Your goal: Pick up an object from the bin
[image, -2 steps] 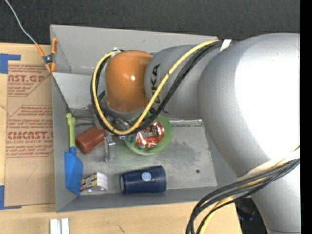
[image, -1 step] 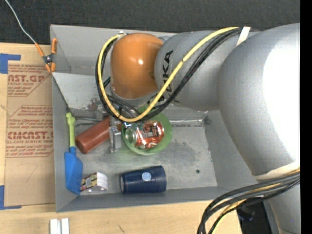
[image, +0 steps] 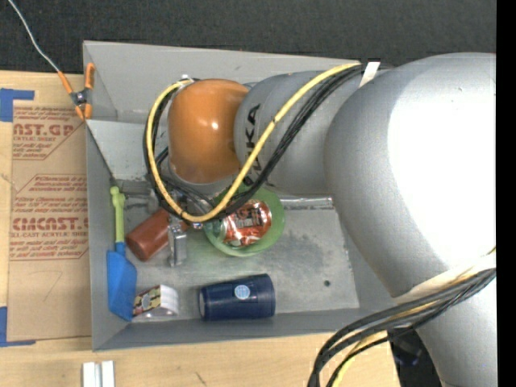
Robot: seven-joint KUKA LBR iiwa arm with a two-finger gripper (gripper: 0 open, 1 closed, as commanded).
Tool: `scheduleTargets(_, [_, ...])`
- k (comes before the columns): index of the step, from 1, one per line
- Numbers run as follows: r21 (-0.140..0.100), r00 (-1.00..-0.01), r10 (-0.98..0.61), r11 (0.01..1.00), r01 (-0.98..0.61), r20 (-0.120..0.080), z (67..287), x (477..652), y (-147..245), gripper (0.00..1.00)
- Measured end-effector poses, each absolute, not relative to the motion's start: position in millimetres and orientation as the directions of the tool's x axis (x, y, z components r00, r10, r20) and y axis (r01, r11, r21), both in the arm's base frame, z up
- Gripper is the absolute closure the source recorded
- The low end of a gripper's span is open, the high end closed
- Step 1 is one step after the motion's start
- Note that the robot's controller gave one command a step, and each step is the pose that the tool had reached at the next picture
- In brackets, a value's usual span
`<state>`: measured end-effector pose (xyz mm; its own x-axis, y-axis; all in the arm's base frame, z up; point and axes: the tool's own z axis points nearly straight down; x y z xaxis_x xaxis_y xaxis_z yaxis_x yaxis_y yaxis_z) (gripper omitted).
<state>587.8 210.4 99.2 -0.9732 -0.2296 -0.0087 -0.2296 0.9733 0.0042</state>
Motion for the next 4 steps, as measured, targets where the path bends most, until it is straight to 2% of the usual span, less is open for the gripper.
scheduleTargets(1, [0.004, -0.971, -0.238, 0.971, -0.238, -0.010, 69, 593.3, 205, 0.00])
scheduleTargets(2, [0.004, -0.946, -0.323, 0.946, -0.323, -0.009, 69, 580.8, 200, 1.00])
scheduleTargets(4, [0.004, -0.947, -0.322, 0.947, -0.322, -0.005, 74, 579.3, 200, 1.00])
